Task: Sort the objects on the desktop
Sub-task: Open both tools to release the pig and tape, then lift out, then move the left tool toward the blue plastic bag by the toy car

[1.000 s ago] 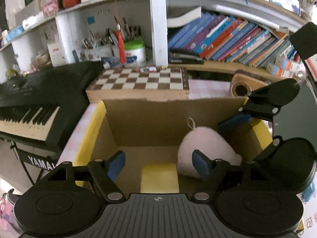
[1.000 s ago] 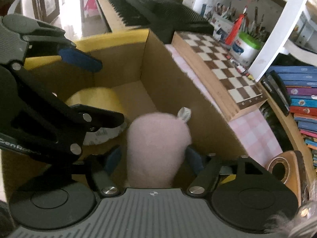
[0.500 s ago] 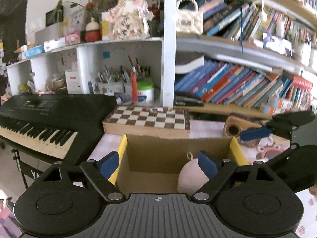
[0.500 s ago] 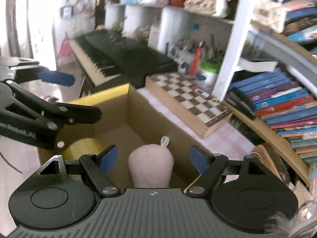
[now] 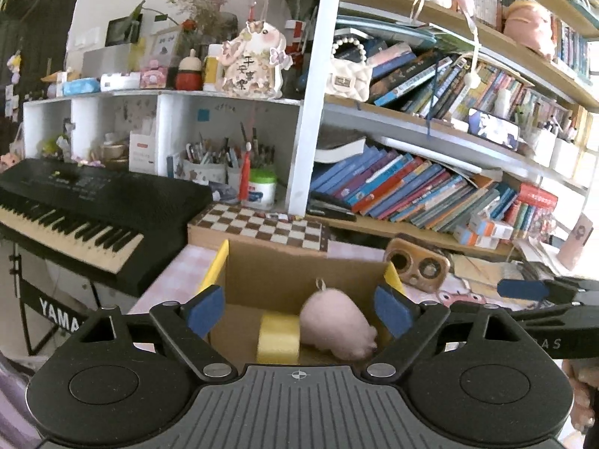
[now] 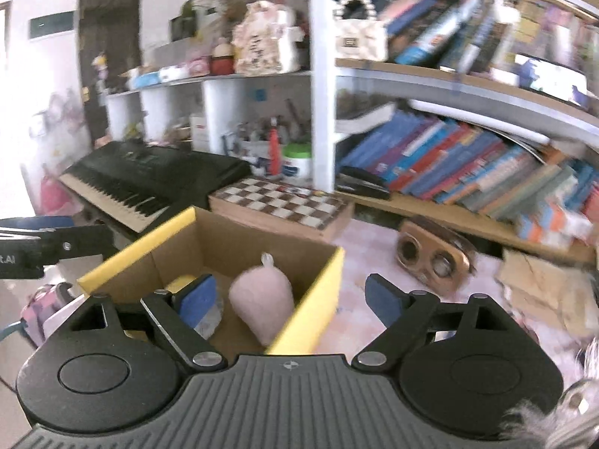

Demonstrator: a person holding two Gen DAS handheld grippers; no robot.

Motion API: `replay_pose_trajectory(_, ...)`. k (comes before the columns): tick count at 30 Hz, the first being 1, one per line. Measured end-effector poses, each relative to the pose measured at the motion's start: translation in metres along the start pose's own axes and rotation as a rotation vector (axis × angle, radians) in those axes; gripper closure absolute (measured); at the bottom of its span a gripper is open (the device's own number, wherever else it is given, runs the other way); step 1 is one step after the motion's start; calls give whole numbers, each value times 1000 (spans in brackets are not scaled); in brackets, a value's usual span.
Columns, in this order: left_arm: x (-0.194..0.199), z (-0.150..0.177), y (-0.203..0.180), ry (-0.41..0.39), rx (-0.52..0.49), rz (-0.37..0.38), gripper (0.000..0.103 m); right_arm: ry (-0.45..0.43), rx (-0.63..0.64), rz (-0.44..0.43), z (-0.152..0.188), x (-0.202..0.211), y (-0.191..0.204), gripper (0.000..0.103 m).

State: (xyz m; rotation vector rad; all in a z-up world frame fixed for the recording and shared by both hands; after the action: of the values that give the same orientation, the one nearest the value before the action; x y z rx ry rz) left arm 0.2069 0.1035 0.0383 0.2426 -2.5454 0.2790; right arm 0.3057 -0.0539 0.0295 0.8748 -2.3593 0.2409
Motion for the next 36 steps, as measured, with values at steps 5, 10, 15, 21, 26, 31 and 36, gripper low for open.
replay_pose_trajectory(5,19,27,-6,13,-15,4,13,-22,-26,86,34,24,3,17)
replay_pose_trajectory(10,37,50,-5,28,-29,-3,13,-27,-32,111,64,45,18,17)
replay_pose_trajectory(15,53,71,-1,32,-41,-14,13,-24,-25,128,88,63,34,17)
replay_pose_trajectory(21,70,96,4,35,-44,-38,12,-35,-57,132,114,86,51,14)
replay_pose_trajectory(26,81,120,0,71,-47,-35,12,-15,-52,191,144,94,56,14)
replay_pose_trajectory(31,93,138,-13,108,-73,17,12,31,-148,172,165,103,58,14)
replay_pose_trajectory(36,98,145,-18,115,-96,33,12,57,-210,179,180,111,57,13)
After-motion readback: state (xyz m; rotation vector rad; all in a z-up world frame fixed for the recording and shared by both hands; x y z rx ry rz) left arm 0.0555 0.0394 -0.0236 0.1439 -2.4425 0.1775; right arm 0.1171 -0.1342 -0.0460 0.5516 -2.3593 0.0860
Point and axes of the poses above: each gripper's, at about its wrist camera, not at the fingertips, and x roughly against the way its jaws point, y to its left, z to its underside, the point moved 9 cm from there along -x, roughly the way its jaws point, and after that the axes turned 8 degrees about y, right-handed, at the moved point
